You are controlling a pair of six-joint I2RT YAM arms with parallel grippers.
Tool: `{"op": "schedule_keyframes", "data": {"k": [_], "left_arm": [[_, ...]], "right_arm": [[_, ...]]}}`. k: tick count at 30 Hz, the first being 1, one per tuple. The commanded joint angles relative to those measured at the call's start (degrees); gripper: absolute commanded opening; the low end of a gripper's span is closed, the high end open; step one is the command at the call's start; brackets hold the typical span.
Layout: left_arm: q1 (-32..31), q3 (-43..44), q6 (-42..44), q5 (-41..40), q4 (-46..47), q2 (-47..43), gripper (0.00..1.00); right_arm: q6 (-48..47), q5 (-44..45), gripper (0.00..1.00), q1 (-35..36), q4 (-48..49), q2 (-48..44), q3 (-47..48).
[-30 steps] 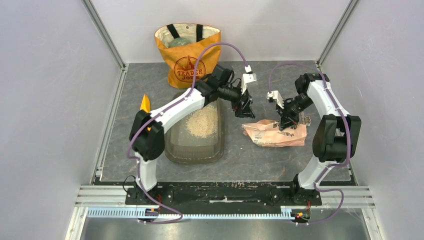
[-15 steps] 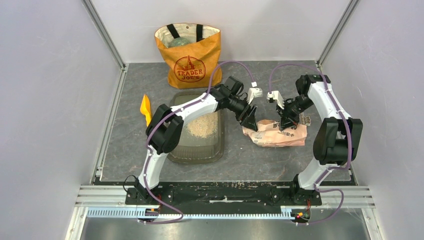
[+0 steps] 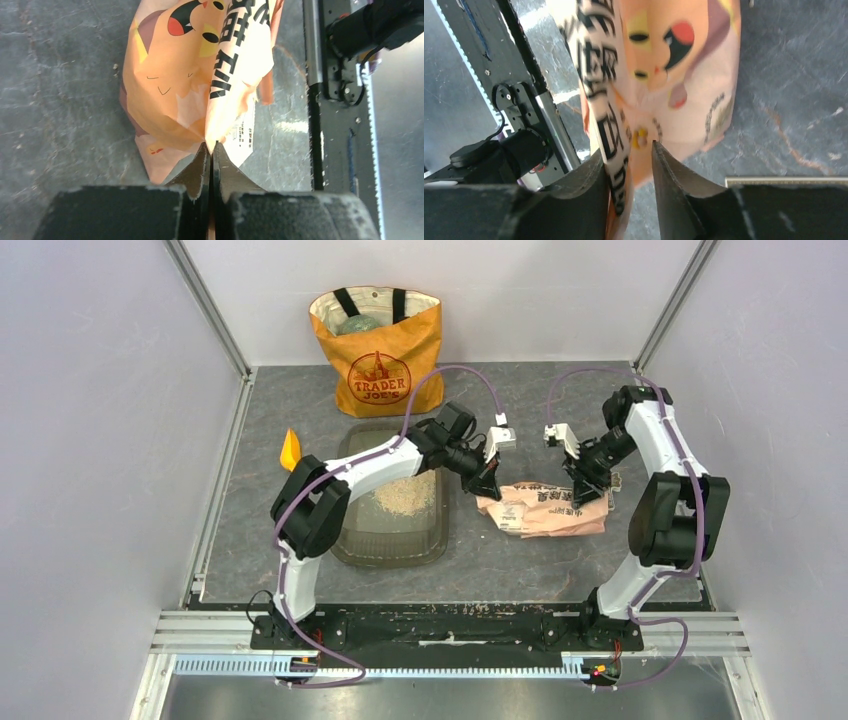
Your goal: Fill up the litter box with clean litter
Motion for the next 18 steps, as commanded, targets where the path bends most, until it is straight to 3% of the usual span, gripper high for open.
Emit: {"op": "schedule_keyframes", "data": {"k": [1,3,5,8,12,15,16,18], "left_arm": [[1.74,2.77,12.36,-4.59,-7.78,-7.01,0.02],[2.04,2.24,15.21,-7.25,-8.88,-7.85,0.02],[2.00,-0.51,17.59,-11.33,-5.87,-9.26,0.02],[1.87,-6.47,20.84,-16.62,1.04,-10.67,0.02],[1.79,-8.97,26.32,-20.15,2.27,-10.07,0.02],[1.70,-7.03,25.69,-18.87,0.84,-9.79,0.02],[1.41,-5.73,24.92,-18.67,0.03,-9.45,0.03],[0.95,-3.33,23.09,-18.76,-1.57,-8.51,0.18]], "right_arm": [[-3.02,6.26,0.23,-2.44,-7.51,2.16,2.62],[-3.18,5.79,0.01,-2.59,-9.61,3.08,4.31],[-3.12,3.48,0.00,-2.59,-11.83,3.46,6.26],[-1.27,4.61,0.00,-2.72,-6.61,3.90,2.49],[1.80,3.68,0.00,-2.76,-1.68,3.04,0.59],[3.40,1.55,0.48,-2.86,-2.00,1.64,3.76],[3.91,0.69,0.55,-2.86,-3.45,1.61,5.33],[5.19,-2.71,0.65,-3.41,-6.97,2.31,10.31]]}}
